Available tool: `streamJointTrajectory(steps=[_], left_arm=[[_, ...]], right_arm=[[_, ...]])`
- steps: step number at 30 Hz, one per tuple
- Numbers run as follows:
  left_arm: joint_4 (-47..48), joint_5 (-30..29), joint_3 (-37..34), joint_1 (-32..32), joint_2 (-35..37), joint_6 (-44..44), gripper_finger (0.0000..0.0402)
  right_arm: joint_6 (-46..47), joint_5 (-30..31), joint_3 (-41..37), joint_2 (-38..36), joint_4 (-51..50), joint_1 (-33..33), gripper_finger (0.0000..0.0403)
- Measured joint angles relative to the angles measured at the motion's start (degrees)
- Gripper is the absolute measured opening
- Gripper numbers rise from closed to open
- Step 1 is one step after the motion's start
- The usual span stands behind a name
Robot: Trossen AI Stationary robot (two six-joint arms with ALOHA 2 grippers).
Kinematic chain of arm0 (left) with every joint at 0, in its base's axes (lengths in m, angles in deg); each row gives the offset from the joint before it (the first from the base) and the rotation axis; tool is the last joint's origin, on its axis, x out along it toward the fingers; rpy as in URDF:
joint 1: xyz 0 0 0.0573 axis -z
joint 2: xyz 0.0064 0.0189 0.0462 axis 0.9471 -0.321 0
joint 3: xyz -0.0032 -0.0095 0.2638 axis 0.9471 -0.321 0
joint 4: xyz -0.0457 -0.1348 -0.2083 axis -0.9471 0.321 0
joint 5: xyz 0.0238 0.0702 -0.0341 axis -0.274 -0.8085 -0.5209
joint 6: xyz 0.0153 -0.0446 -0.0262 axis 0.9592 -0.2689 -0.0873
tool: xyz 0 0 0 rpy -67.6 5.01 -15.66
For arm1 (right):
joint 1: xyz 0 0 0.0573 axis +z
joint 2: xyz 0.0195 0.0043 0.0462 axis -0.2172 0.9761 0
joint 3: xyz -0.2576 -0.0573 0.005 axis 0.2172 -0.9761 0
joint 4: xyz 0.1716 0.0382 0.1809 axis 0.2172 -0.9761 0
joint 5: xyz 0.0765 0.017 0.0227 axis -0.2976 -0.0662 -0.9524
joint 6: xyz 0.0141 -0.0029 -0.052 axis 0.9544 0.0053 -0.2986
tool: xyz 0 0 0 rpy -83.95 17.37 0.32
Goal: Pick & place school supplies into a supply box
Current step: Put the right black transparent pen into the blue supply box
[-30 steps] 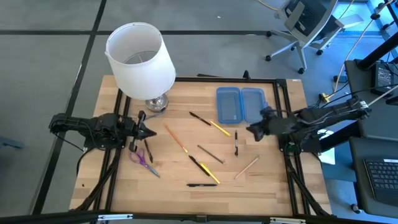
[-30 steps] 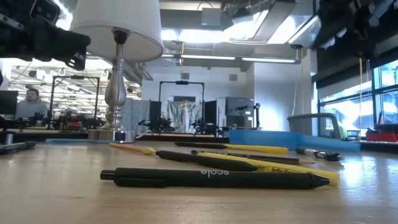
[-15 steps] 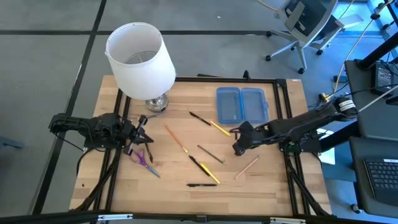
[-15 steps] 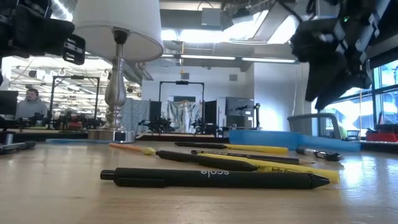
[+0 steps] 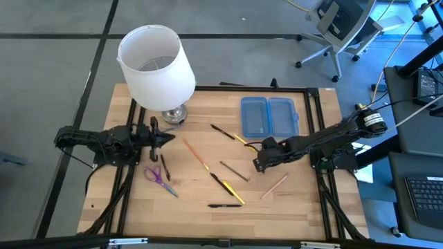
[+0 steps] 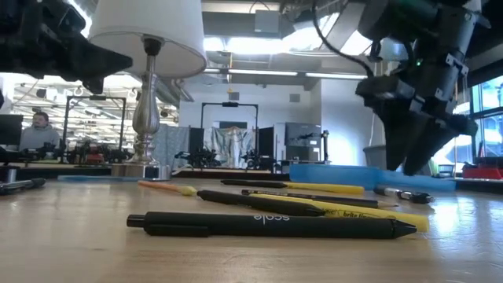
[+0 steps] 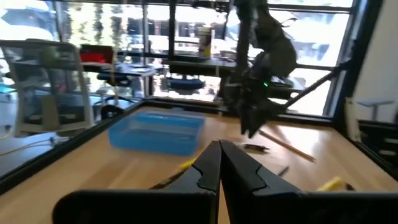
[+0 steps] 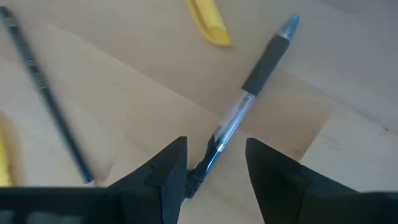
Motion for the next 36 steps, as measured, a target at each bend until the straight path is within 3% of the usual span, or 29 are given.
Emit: streamJointTrajectory(steps=[13,23,36], left_arm=[[-0.1,4.4,0.0,0.0,0.0,-0.1,0.0004],[-0.1,4.0,0.0,0.0,0.0,-0.1,0.0004],[-0.1,3.4,0.0,0.0,0.0,3.4,0.0004]], right_arm=[[0.9,-3.3,0.2,7.9,3.4,0.0,0.0168],[0.8,-2.6,0.2,8.4,2.7,0.0,0.0166],[-6.4,-2.5,0.0,8.0,1.7,0.0,0.0071]])
